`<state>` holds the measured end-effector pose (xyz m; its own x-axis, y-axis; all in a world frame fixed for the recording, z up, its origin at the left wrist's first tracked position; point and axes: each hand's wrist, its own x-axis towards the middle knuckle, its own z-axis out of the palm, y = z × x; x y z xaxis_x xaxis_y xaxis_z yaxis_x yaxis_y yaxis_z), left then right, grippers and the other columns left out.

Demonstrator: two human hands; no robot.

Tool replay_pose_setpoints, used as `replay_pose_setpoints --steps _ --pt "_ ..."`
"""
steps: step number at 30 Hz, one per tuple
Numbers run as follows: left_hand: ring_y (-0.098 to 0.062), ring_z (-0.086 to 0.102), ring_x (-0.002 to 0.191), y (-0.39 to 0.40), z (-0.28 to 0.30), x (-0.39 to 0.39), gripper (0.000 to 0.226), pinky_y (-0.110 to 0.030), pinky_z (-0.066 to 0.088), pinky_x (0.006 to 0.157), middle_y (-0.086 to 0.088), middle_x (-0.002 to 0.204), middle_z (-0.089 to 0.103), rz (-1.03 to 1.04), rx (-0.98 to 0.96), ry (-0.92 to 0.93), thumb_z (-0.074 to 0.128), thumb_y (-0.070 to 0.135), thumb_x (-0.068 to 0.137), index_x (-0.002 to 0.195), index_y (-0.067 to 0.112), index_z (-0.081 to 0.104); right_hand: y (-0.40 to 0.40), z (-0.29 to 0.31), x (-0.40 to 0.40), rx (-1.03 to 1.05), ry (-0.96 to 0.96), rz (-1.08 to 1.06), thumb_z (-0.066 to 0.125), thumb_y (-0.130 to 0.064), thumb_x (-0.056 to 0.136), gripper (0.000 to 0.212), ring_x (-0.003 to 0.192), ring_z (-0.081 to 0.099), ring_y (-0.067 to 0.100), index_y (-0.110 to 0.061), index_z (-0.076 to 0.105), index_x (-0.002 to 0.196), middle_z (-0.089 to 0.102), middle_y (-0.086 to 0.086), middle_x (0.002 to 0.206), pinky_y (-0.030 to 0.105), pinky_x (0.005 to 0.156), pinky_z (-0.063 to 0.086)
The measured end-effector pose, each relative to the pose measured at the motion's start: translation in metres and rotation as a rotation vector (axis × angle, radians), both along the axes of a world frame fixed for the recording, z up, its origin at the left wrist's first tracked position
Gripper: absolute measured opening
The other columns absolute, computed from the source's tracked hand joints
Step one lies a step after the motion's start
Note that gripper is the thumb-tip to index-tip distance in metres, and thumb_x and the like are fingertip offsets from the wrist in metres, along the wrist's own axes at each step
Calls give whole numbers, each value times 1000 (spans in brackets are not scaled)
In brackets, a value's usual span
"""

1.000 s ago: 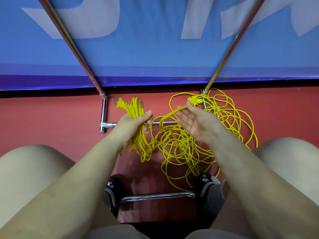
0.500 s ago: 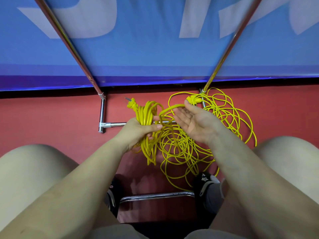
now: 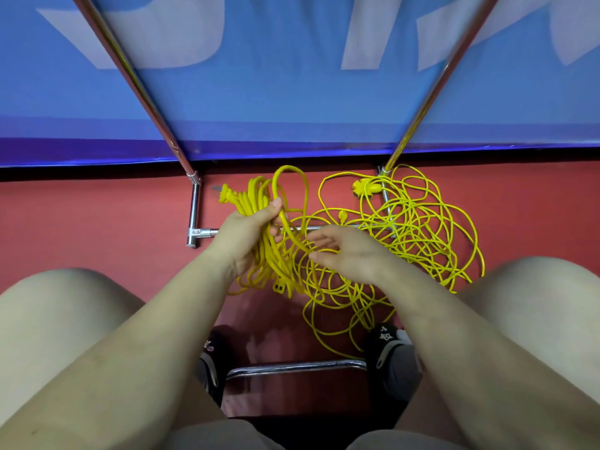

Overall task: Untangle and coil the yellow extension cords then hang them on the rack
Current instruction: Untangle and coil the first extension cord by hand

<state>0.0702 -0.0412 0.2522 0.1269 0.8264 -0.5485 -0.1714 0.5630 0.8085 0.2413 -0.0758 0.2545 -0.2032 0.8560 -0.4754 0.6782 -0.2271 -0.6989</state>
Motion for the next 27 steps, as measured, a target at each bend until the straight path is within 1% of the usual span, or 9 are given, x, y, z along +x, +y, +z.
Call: replay_pose_setpoints --steps 4,6,8,10,13,15,18,22,27 --pt "-7 47 38 2 2 -2 34 -17 46 45 1 49 46 53 -57 -135 53 24 94 65 9 60 -4 -2 -3 -18 -73 68 61 -20 89 28 103 59 18 -17 58 116 58 -2 101 30 93 45" --pt "-7 48 39 4 2 -2 35 -18 47 47 1 50 47 75 -68 -152 54 25 94 64 10 61 -2 2 -3 14 -33 23 59 -17 90 19 92 64 22 -14 59 109 57 -4 90 30 78 51" --pt "-7 52 42 5 1 -4 30 -19 49 50 3 49 51 98 -81 -137 54 28 94 69 11 59 -2 6 -4 25 38 -11 56 -15 92 12 80 68 25 -13 58 103 59 0 89 26 63 47" --pt "-8 57 49 7 0 -5 24 -21 52 53 4 54 58 121 -85 -170 55 28 93 74 14 60 -1 9 -5 24 156 -40 56 -14 92 4 66 67 20 -18 55 92 60 2 85 26 64 47" --pt "-9 66 61 6 -1 -2 18 -20 54 57 1 67 69 102 -90 -203 54 22 94 81 13 62 5 12 -3 15 365 -116 56 -12 91 15 60 59 12 -22 50 83 63 12 82 23 64 45" --pt "-10 70 68 4 -2 -1 15 -20 55 61 0 74 73 58 -100 -170 52 18 94 85 11 62 8 16 -4 -24 482 -225 54 -13 92 12 63 61 12 -21 50 85 66 15 86 19 62 47" --pt "-11 71 70 0 -3 0 13 -22 56 66 -2 78 74 -35 -100 -120 52 15 94 90 9 63 11 22 -3 -137 701 -504 51 -15 94 7 58 66 7 -17 50 88 63 4 81 19 57 50" --pt "-11 68 58 -9 0 6 14 -24 56 58 -3 68 72 -137 -70 -62 54 10 93 86 8 66 17 24 5 -207 959 -829 51 -16 94 3 64 70 13 -14 51 94 65 7 87 20 56 55" --pt "-13 63 63 -11 0 6 9 -23 55 60 -4 74 70 -205 -56 -43 56 8 91 89 8 64 19 30 6 -258 1210 -841 43 -5 96 21 72 71 18 -8 51 115 65 10 98 28 67 59"
